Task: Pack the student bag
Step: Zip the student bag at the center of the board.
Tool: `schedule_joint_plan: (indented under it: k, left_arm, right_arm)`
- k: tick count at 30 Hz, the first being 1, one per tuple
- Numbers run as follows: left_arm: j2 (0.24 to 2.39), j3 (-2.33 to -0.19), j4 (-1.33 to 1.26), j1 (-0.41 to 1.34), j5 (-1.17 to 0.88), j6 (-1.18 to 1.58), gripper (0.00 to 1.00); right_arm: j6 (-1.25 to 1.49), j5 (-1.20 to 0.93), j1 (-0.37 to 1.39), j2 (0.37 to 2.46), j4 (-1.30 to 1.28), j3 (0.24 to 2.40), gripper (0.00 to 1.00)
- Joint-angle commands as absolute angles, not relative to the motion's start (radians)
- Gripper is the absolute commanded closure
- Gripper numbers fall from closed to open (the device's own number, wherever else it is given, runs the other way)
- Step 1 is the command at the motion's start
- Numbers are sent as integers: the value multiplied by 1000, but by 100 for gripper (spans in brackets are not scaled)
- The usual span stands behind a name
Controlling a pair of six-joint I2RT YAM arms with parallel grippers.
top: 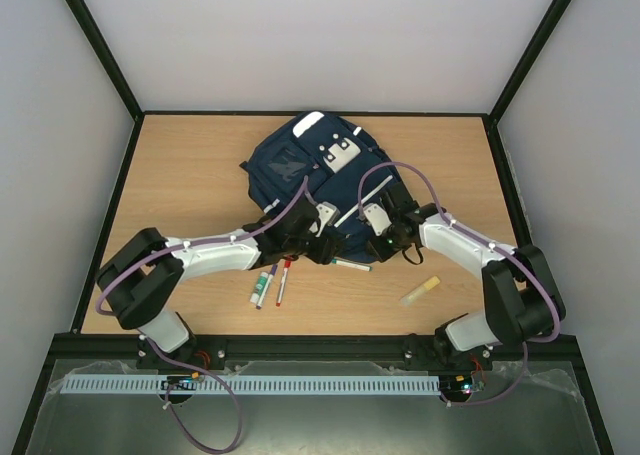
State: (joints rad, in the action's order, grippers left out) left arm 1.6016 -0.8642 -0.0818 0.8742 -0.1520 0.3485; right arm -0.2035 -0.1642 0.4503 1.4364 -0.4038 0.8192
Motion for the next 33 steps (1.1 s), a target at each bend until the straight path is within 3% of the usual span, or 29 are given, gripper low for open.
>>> schedule_joint_plan:
  k: [1, 8, 22, 26, 33]
  left_arm:
    - [1626, -875, -116, 874, -163, 337, 37]
    - [1672, -882, -179, 888, -203, 287, 37]
    - [1769, -890, -309, 917, -250, 222, 38]
    - [1810, -913, -317, 916, -253, 209, 46]
    - [1825, -920, -350, 916, -257, 235, 79]
  right_arm:
    - [-212, -137, 454, 1417, -434, 815, 74]
    - [-247, -138, 454, 1342, -553, 854, 84]
    - [-239, -169, 454, 1411, -577, 876, 86]
    - [-235, -192, 454, 1429, -553, 869, 82]
    - [-208, -143, 454, 1464, -494, 863, 83]
